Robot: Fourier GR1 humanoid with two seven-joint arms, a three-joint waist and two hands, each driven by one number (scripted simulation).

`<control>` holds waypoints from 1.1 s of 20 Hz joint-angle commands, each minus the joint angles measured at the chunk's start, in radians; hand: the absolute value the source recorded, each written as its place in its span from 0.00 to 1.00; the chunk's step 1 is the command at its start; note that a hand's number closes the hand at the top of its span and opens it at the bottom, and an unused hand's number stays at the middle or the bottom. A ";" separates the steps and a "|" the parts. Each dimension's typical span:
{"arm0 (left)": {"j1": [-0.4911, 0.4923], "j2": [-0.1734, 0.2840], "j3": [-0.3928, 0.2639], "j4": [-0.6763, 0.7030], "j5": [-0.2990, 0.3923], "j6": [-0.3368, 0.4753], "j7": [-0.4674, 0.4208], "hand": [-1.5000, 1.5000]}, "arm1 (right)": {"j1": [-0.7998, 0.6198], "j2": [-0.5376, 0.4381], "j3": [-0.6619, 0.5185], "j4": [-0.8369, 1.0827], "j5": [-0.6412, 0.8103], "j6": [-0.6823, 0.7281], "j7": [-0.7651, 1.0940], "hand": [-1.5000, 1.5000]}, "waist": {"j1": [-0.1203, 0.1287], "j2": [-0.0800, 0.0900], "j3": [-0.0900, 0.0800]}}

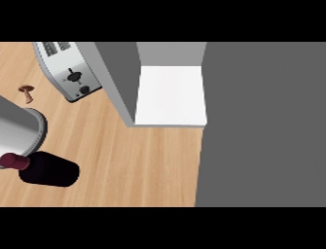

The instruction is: Pick up the wine, place it into the cabinet and close the cabinet

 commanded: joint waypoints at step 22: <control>-0.119 0.024 0.062 -0.062 0.019 0.170 0.240 0.00 | -0.441 -0.083 -0.129 -0.198 -0.102 -0.177 0.593 0.00 | -0.014 -0.001 0.000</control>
